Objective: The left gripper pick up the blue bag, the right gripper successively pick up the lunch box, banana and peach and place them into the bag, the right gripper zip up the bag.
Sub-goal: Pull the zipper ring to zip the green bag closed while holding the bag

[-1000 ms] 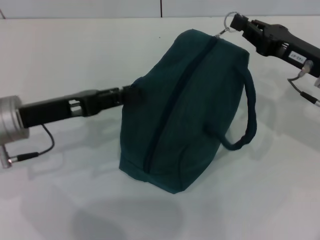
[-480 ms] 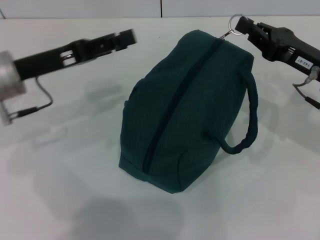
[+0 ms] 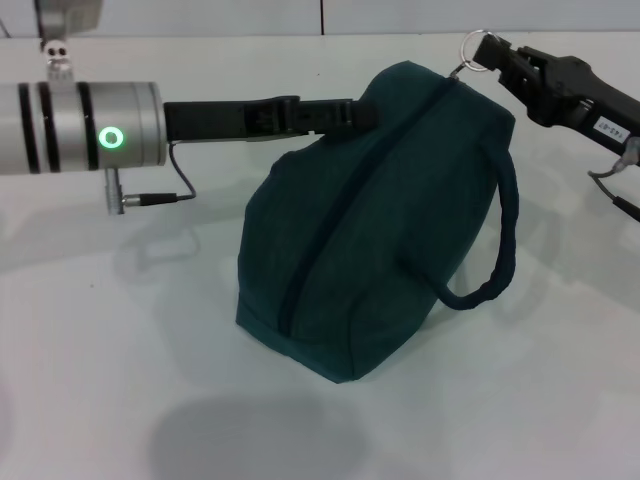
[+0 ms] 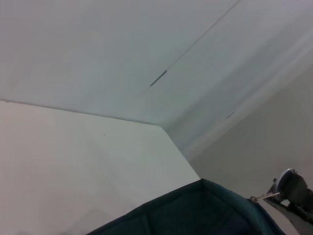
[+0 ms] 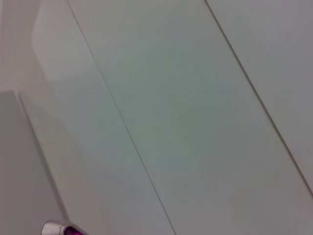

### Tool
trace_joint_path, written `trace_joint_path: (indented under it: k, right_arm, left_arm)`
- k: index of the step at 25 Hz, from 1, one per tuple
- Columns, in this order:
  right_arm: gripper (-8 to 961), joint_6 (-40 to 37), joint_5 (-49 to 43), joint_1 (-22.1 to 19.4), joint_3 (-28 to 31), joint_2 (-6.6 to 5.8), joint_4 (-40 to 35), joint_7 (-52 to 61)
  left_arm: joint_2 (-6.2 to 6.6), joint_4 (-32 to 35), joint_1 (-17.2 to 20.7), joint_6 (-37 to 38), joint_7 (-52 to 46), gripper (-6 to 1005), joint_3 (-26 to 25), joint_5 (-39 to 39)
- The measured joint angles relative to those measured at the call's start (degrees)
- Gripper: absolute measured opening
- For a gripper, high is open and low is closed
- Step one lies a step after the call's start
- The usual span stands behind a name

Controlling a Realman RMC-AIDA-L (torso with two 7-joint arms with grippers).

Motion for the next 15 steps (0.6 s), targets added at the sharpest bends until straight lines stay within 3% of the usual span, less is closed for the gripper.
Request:
trace_joint_path:
  k: [10, 15]
  right_arm:
    - [79, -0.8, 0.9, -1.0, -0.2, 0.00, 0.0, -0.1]
    - [83, -1.5, 0.9, -1.2, -0.2, 0.00, 0.2, -0.1]
  left_arm:
    - [-0.43, 0.2, -0.6, -0.6, -1.8, 841, 0.4, -0.2]
    - [-0.61, 0.3, -0.4, -0.2, -0.6, 709, 0.4, -1.1]
